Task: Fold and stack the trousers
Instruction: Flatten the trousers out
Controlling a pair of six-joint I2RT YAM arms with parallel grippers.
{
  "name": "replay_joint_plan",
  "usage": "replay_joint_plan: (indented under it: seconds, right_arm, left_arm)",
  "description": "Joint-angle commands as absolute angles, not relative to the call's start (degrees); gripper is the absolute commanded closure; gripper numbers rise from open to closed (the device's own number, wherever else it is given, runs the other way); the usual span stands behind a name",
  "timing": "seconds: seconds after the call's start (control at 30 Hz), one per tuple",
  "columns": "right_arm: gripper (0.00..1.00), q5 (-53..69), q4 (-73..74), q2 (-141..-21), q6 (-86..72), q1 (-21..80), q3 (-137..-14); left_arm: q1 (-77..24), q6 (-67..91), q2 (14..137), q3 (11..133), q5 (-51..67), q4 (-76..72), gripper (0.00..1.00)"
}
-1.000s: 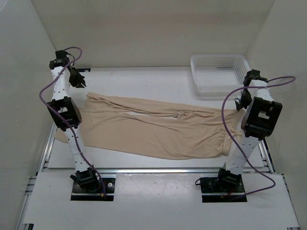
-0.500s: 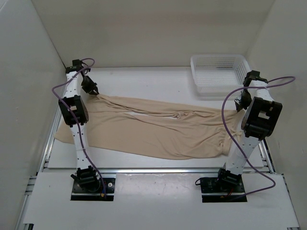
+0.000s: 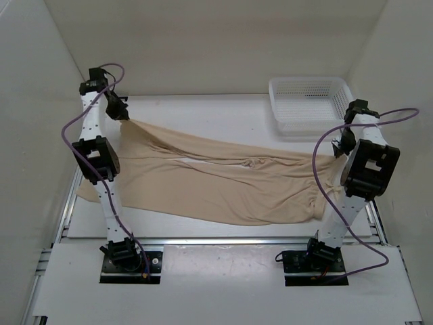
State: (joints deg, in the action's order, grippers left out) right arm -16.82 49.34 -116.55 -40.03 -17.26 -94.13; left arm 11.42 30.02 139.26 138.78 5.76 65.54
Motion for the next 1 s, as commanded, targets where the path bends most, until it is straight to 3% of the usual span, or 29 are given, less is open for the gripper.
replay_joint_plan:
  seconds: [0.0, 0.3, 0.77, 0.97]
  right_arm:
    - [1.0, -19.42, 49.04, -110.92, -40.17, -18.02, -94.31]
    - [1.0, -19.42, 49.04, -105.21, -40.17, -18.02, -93.69]
    - [1.0, -22.85, 49.04, -92.37, -41.84, -18.54, -85.52]
    - [1.0, -22.24, 48.43, -92.45, -41.84, -18.54, -85.6]
  left_arm:
    - [13.01, 29.44, 127.19, 139.39, 3.87, 64.34, 0.9]
    - [15.29, 28.3, 121.39, 140.63, 6.86, 66.45, 0.9]
    - [21.09, 24.26, 107.94, 128.24, 3.6, 67.68, 0.9]
    - [21.09, 23.2, 108.97, 128.05, 3.6, 66.53, 0.9]
